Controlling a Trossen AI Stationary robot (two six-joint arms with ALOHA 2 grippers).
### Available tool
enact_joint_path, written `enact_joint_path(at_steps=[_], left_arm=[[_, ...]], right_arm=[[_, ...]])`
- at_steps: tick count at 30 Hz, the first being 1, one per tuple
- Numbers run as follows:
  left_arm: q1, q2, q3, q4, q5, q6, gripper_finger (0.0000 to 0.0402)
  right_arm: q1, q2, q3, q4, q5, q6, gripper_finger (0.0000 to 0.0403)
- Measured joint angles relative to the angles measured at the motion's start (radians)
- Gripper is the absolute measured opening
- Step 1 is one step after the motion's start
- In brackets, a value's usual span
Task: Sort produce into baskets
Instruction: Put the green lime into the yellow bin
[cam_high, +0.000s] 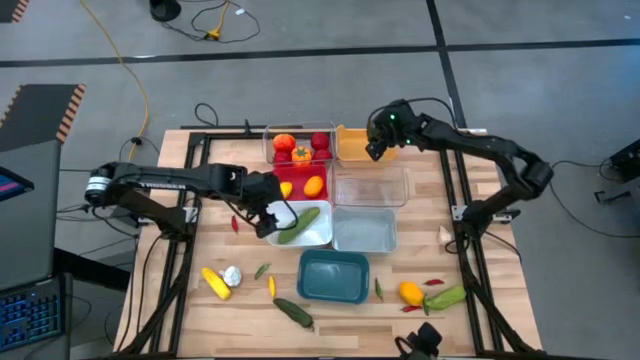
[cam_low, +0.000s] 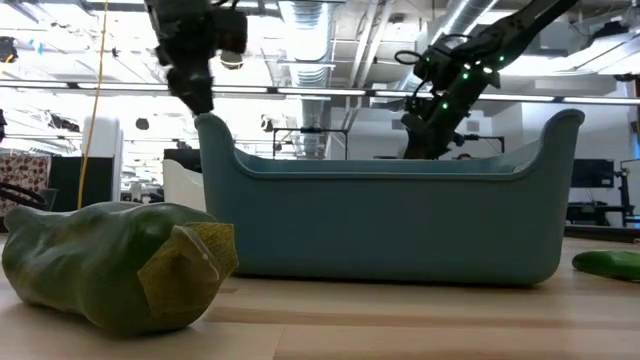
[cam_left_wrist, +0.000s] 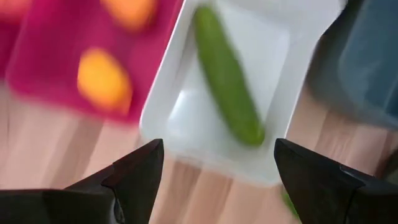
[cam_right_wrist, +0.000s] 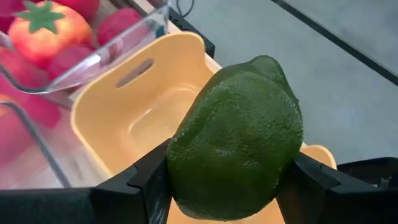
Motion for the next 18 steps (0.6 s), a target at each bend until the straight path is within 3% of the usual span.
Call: enact_joint_path(at_steps=[7,18], left_arm=[[0.0,-0.001,-0.015,-0.201,-0.008,-0.185,0.0292],[0.0,-0.001,-0.2,-0.213,-0.011,-0.424,0.0292]], right_arm=[[-0.004,0.012,0.0,0.007,0.0,0.0,0.0275],[-0.004,0.008,0.0,0.006,0.0,0.0,0.0335]])
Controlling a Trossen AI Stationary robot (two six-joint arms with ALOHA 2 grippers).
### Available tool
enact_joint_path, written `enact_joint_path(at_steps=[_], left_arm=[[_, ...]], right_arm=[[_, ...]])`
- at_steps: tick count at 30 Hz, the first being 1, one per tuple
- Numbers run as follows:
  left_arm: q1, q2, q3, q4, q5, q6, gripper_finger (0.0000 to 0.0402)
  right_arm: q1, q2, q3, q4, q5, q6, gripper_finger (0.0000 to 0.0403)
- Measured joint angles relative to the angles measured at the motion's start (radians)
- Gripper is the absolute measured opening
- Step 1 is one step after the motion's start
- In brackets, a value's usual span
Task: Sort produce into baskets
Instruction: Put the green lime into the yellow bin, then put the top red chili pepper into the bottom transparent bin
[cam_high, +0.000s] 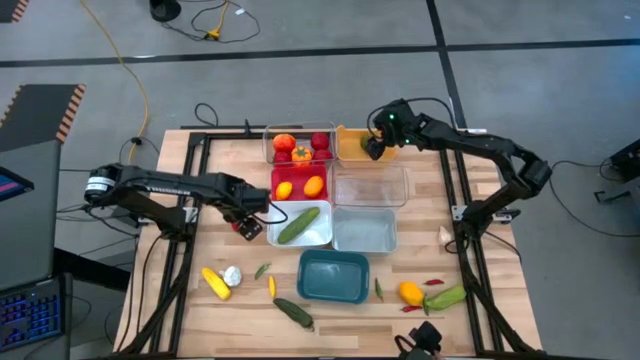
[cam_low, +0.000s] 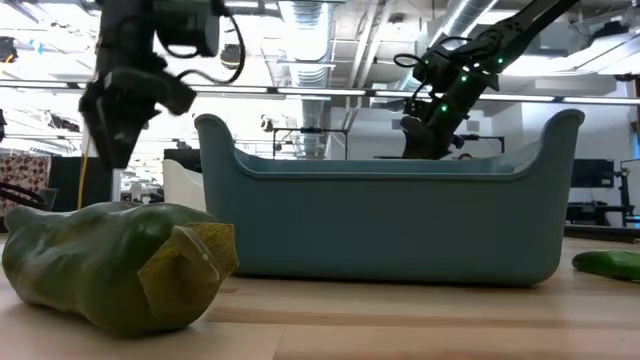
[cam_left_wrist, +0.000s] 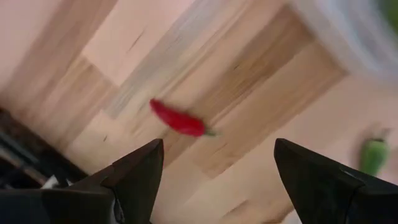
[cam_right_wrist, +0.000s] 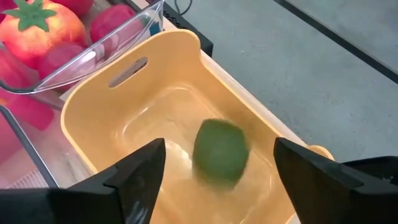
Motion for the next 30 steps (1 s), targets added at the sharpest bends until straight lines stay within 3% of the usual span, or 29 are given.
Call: enact_joint_path(at_steps=[8,16,24,30], left_arm=[[0.0,0.0,-0.137,0.085,-0.014,-0.133,0.0285],[0.0,0.0,-0.25,0.258,0.009,-0.194,0.0237],[0.0,0.0,-0.269,0.263,-0.07,-0.223,0.0177],[0.0,0.002,-0.27,0.262,-0.071,-0.261,0.0147]], right_arm=[[0.002,-0.002,0.0,-0.011,0.0,0.0,0.0357],[0.012,-0.044,0.0,-0.013,0.0,0.001,0.0355],[0.06,-0.172,0.0,-0.025,0.001,0.001,0.0352],[0.13,-0.283,0.0,-0.04,0.001,0.001,0.0351]])
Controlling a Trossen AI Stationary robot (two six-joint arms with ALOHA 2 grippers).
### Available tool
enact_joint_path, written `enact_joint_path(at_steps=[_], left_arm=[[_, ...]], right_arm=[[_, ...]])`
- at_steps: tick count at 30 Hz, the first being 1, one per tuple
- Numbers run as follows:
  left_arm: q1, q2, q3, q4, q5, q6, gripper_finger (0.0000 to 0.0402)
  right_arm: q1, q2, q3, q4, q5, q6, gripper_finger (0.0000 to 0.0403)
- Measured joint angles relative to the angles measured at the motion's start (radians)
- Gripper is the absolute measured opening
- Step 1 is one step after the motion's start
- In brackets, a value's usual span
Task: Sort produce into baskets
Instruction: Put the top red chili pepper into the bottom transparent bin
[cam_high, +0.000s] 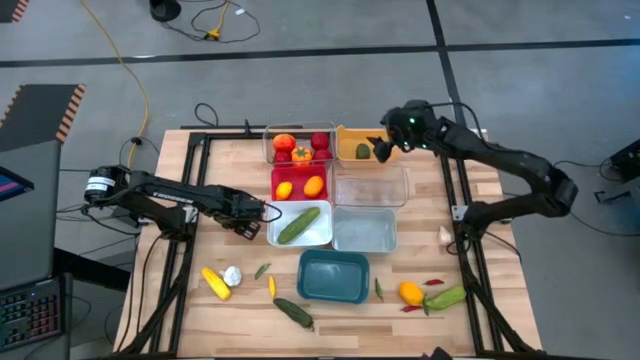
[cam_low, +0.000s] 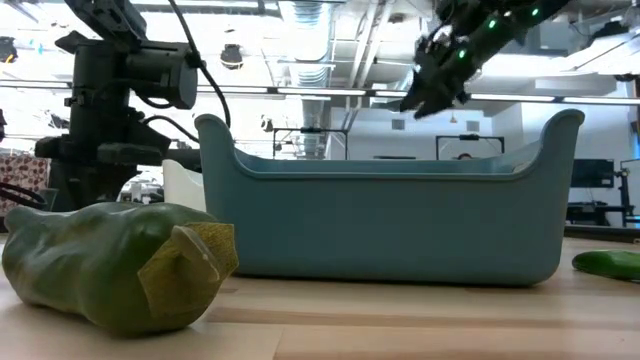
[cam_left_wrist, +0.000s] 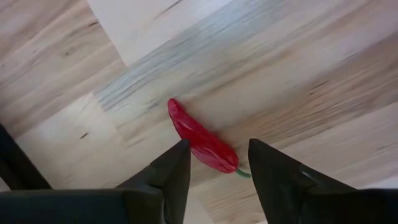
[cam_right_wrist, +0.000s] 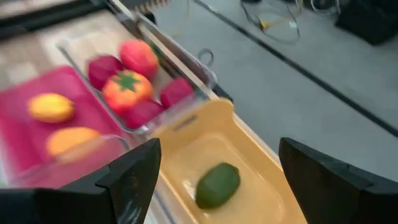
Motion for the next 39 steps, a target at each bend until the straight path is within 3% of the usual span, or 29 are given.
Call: enact_joint_path(at_steps=[12,24,39], left_arm=[[0.0,0.0,0.0,-0.005,-0.02,-0.013,0.0135],[0.0,0.0,0.0,-0.045,-0.019,-0.015,0.014],[0.0,0.0,-0.022,0.019,-0.022,-0.057,0.0165]], right_arm=[[0.181,-0.143,0.001,-0.027,0.0,0.0,0.0351],[0.278,-0.132,0.001,-0.029,0.002,0.0,0.0351],[0.363,-0.132,0.001,-0.027,0.002,-0.001,0.0351]])
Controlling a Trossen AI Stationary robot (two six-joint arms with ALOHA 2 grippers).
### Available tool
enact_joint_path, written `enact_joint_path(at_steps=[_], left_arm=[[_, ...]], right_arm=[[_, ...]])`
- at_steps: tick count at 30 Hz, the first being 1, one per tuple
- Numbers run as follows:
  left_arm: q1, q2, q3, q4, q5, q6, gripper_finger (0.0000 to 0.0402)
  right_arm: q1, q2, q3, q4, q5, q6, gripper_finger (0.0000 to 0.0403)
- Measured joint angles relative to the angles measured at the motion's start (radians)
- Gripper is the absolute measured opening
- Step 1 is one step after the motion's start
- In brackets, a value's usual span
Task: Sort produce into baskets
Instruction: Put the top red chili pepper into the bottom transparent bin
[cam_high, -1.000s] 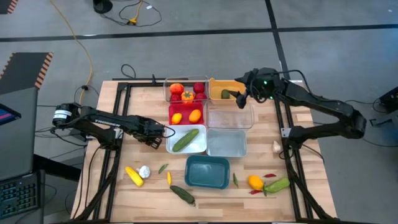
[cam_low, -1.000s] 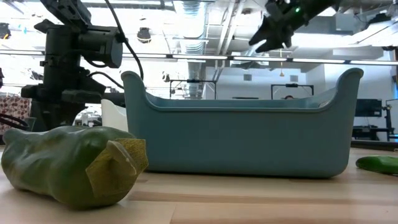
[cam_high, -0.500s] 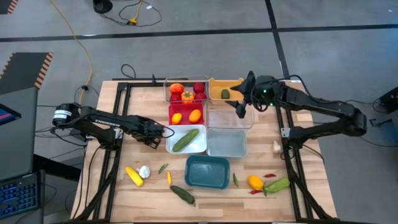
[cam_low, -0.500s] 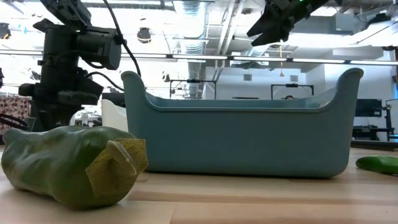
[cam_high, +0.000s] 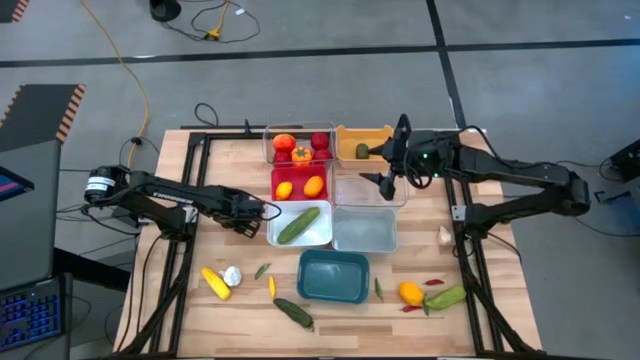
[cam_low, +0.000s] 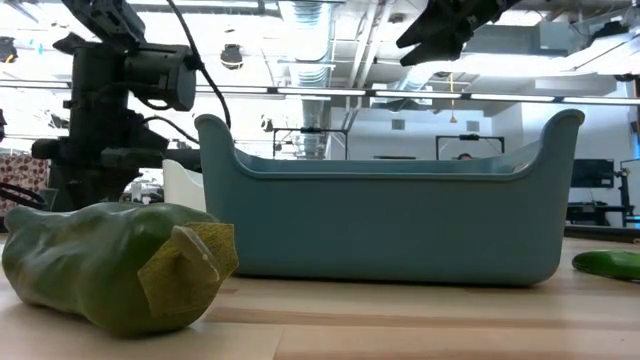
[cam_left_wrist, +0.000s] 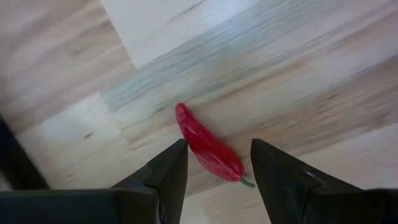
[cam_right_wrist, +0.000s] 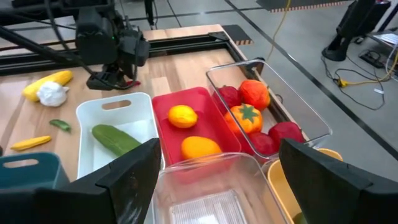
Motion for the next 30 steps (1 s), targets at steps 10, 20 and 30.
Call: enact_joint_path(at_steps=[10,20,30], left_arm=[[0.0,-0.004,-0.072,0.071,0.019,-0.036,0.0148],[0.0,0.0,-0.047,0.065,0.022,0.041,0.0033],[0.0,0.002,0.105,0.016,0.011,0.228,0.0024]], right_arm=[[0.008,0.0,0.0,0.0,0.0,0.0,0.0351],[0.008,0.0,0.0,-0.095,0.0,0.0,0.0351],[0.008,0.0,0.0,-0.208,-0.001,0.034,0.0351]])
